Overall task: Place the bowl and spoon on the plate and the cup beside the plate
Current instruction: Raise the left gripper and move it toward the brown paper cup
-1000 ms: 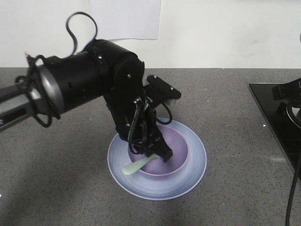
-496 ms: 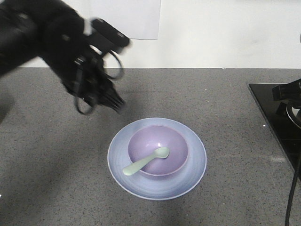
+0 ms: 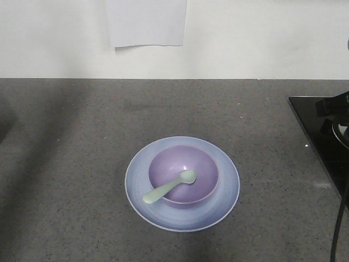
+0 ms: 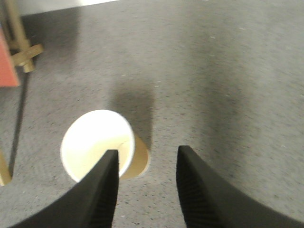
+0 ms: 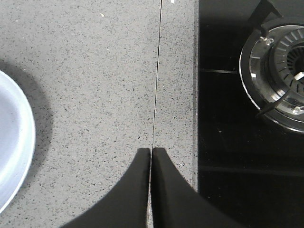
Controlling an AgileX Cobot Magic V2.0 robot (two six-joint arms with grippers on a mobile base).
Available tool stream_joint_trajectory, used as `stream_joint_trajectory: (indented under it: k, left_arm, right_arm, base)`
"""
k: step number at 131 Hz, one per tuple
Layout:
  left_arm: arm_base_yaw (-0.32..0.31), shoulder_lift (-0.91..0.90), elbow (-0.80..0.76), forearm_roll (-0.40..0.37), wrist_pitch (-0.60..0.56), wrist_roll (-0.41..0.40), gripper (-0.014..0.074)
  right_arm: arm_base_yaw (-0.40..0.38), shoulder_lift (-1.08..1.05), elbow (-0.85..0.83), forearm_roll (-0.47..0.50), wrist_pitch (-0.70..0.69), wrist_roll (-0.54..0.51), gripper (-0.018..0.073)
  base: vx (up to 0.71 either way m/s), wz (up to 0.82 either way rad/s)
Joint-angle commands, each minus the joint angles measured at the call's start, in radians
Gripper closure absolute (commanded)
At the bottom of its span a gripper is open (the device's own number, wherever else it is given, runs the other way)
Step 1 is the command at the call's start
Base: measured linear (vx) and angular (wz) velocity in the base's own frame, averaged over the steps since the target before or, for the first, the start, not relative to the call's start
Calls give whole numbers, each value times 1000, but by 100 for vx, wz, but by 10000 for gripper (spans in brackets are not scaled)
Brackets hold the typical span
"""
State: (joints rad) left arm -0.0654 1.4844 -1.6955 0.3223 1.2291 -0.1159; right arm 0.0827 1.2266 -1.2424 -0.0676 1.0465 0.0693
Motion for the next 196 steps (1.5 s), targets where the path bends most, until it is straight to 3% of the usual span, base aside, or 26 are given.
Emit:
stream_joint_trajectory:
  k: [1, 22, 50, 81, 121, 171, 196]
  left_arm:
    - [53, -33, -24, 3, -74, -22, 303]
    - [155, -23, -24, -33, -95, -23, 298]
    - [303, 29, -24, -196, -116, -9, 206]
    - [392, 111, -24, -283, -111, 14, 119]
    - [459, 184, -24, -312, -132, 15, 118]
    - [482, 254, -24, -354, -135, 56, 118]
    - [483, 293, -24, -361, -133, 68, 164]
  right_arm:
    - [-2, -27, -24, -10, -38, -2, 566]
    - [-2, -27, -24, -10, -36, -2, 566]
    - [-2, -27, -24, -10, -36, -2, 566]
    - [-2, -27, -24, -10, -36, -2, 566]
    - [-2, -27, -24, -10, -35, -1, 566]
    - [-2, -27, -24, -9, -35, -2, 566]
    - [-2, -27, -24, -9, -32, -2, 566]
  base:
    - [0, 0]
    - [0, 0]
    - [0, 0]
    - [0, 0]
    - [0, 0]
    - [0, 0]
    - [0, 0]
